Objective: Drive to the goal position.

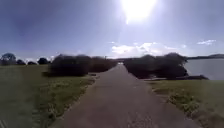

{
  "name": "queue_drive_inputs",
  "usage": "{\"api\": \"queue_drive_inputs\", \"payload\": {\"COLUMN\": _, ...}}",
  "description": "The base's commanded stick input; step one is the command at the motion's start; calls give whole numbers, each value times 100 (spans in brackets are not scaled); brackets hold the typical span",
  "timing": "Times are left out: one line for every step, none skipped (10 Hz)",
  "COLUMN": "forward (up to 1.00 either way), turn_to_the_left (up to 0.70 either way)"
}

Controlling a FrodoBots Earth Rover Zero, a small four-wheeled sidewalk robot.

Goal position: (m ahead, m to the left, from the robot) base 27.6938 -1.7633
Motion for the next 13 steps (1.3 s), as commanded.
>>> {"api": "queue_drive_inputs", "payload": {"forward": 70, "turn_to_the_left": 5}}
{"api": "queue_drive_inputs", "payload": {"forward": 70, "turn_to_the_left": 5}}
{"api": "queue_drive_inputs", "payload": {"forward": 70, "turn_to_the_left": 5}}
{"api": "queue_drive_inputs", "payload": {"forward": 70, "turn_to_the_left": 5}}
{"api": "queue_drive_inputs", "payload": {"forward": 70, "turn_to_the_left": 5}}
{"api": "queue_drive_inputs", "payload": {"forward": 70, "turn_to_the_left": 5}}
{"api": "queue_drive_inputs", "payload": {"forward": 70, "turn_to_the_left": 5}}
{"api": "queue_drive_inputs", "payload": {"forward": 70, "turn_to_the_left": 5}}
{"api": "queue_drive_inputs", "payload": {"forward": 70, "turn_to_the_left": 5}}
{"api": "queue_drive_inputs", "payload": {"forward": 70, "turn_to_the_left": 5}}
{"api": "queue_drive_inputs", "payload": {"forward": 70, "turn_to_the_left": 5}}
{"api": "queue_drive_inputs", "payload": {"forward": 70, "turn_to_the_left": -12}}
{"api": "queue_drive_inputs", "payload": {"forward": 70, "turn_to_the_left": -24}}
